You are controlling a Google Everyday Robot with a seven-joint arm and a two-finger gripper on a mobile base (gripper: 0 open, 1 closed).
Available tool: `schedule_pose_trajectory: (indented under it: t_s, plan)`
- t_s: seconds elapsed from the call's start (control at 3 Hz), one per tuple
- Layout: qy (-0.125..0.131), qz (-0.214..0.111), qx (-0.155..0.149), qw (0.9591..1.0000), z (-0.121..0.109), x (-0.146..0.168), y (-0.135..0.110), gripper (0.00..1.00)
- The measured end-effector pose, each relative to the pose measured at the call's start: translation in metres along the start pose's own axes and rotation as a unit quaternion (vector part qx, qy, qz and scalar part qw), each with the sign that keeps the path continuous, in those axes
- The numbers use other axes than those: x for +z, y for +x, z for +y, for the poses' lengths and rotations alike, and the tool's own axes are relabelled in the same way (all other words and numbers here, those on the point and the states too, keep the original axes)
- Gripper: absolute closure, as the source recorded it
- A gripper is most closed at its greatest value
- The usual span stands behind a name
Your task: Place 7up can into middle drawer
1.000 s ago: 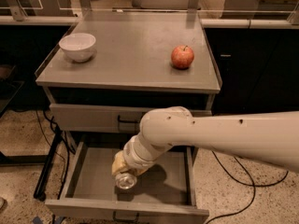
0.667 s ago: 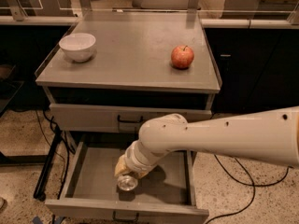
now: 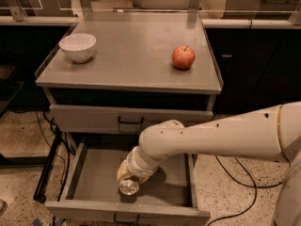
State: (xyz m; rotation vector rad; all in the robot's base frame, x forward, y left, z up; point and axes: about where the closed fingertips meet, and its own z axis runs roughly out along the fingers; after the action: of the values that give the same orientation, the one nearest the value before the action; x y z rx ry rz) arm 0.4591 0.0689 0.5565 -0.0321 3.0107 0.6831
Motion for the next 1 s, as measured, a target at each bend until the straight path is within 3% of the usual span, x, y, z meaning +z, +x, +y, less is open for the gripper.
schedule_pose_trajectory:
  t_s: [1.0]
  plan:
    - [-0.015, -0.026, 0.068, 0.9973, -0.025, 0.067, -0.026, 1.00]
